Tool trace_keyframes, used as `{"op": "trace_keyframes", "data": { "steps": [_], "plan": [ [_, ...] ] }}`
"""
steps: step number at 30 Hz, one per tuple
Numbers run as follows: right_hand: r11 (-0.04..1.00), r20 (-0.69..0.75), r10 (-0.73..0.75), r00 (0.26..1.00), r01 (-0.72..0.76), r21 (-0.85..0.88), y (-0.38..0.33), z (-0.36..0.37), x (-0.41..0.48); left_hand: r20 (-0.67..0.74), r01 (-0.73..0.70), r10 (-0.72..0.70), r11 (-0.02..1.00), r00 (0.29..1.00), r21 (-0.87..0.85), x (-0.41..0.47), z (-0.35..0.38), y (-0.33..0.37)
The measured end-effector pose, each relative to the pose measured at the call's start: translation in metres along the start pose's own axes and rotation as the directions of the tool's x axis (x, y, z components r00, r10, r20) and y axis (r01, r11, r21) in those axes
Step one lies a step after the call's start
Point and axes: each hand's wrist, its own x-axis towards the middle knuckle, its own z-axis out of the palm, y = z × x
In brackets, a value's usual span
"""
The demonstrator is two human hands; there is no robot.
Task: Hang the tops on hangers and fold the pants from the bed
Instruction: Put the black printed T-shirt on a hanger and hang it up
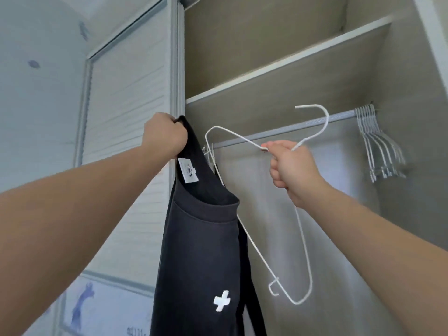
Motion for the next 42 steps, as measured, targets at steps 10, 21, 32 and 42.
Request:
{"op": "trace_keyframes", "data": {
  "steps": [10,21,32,42],
  "plan": [
    [0.945,0.220,-0.053,0.974,-0.022,0.325,-0.078,0.040,-0.079,-0.263,0.132,-0.051,0.944,0.963,0.302,-0.047,-0.173,0.060],
    [0.776,0.502,-0.100,0.859,-0.249,0.580,-0.159,0.102,-0.207,-0.484,0.411,-0.116,0.714,0.868,0.567,-0.148,-0.375,0.100],
    [0.668,0.717,-0.209,0.665,-0.438,0.601,-0.230,0.196,-0.383,-0.467,0.494,-0.162,0.309,0.869,0.813,-0.260,-0.611,0.119],
    [0.707,0.851,-0.254,0.460,-0.512,0.488,-0.289,0.283,-0.563,-0.418,0.493,-0.372,0.133,0.829,0.860,-0.393,-0.772,0.121]
  ]
}}
